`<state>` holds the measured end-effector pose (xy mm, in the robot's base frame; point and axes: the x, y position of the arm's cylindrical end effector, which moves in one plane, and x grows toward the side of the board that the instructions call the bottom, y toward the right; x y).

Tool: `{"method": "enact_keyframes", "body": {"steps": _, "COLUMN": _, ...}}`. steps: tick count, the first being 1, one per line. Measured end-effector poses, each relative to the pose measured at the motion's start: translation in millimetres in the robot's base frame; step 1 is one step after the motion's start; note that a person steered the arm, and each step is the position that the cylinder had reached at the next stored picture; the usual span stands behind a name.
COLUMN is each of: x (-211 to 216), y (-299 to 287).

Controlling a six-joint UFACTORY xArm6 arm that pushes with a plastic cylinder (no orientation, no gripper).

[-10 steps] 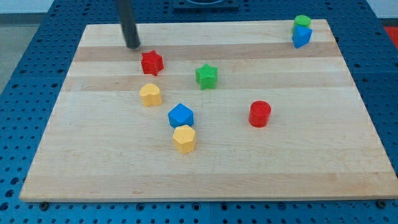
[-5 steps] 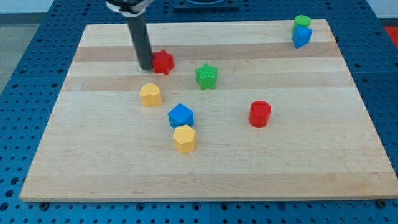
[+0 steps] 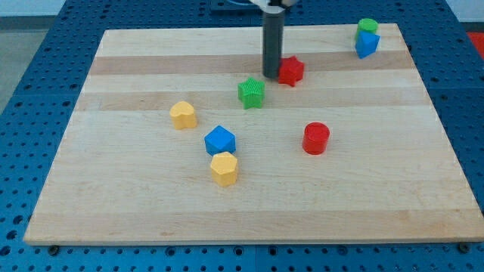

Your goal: Move red star to blue triangle

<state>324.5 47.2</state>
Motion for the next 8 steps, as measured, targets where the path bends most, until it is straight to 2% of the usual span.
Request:
{"method": "enact_keyframes", "body": {"steps": 1, "x": 0, "y": 28}}
{"method": "enact_keyframes", "body": {"steps": 3, "x": 32, "y": 53}}
{"method": "enact_keyframes", "body": {"steps": 4, "x": 35, "y": 66}}
{"method": "enact_keyframes", "body": {"steps": 8, "x": 7, "y": 86}}
